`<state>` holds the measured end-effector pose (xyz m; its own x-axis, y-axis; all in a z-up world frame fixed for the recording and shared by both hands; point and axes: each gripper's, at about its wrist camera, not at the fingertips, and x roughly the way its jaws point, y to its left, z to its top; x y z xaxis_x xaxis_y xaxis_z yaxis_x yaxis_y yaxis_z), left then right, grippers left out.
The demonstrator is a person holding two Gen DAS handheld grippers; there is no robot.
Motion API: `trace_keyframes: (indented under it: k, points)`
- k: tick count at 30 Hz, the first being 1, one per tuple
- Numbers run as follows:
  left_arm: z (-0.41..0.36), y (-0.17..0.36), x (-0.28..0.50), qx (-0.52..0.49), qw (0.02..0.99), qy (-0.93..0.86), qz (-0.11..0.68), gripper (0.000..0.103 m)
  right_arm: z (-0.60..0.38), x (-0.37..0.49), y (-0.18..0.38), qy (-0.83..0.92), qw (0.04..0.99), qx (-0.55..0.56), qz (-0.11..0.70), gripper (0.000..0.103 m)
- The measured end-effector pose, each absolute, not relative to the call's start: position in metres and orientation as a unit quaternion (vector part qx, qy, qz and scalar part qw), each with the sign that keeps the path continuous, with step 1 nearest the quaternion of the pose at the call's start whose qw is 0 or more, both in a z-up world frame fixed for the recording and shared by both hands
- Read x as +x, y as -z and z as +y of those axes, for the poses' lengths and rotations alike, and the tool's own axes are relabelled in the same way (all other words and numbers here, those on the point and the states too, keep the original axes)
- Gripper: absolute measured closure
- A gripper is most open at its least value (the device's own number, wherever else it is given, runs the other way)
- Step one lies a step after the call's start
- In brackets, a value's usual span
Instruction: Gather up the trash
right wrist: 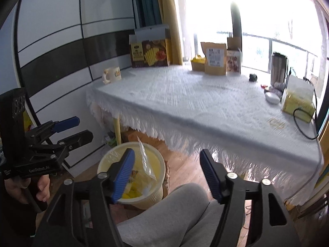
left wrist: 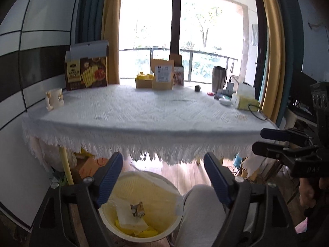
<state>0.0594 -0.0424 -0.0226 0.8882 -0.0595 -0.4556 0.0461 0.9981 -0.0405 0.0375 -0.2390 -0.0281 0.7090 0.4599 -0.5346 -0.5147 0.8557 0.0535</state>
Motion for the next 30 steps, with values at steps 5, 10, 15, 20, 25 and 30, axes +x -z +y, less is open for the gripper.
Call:
trace_keyframes:
  k: [5, 10, 15, 20, 25, 30]
  points:
    - [-0.041, 0.002, 0.043, -0.013, 0.979, 0.017, 0.204, 0.011, -0.240, 0.020, 0.005, -0.271, 0.929, -0.055, 0.246, 0.020]
    - [-0.034, -0.013, 0.028, -0.018, 0.984, 0.005, 0.176, 0.004, -0.238, 0.007, -0.016, -0.270, 0.934, -0.071, 0.224, 0.017]
    - [-0.028, -0.024, 0.015, -0.013, 0.988, 0.007, 0.155, 0.001, -0.238, -0.006, -0.037, -0.277, 0.936, -0.073, 0.204, 0.010]
    - [-0.024, -0.036, 0.000, -0.010, 0.992, 0.015, 0.128, 0.000, -0.236, -0.020, -0.054, -0.282, 0.938, -0.078, 0.184, 0.009]
    - [-0.017, -0.044, -0.013, -0.022, 0.995, 0.012, 0.100, 0.000, -0.232, -0.029, -0.062, -0.286, 0.940, -0.077, 0.170, 0.008]
    - [-0.012, -0.045, -0.018, -0.035, 0.993, 0.042, 0.103, 0.000, -0.223, -0.032, -0.064, -0.297, 0.937, -0.083, 0.165, 0.008]
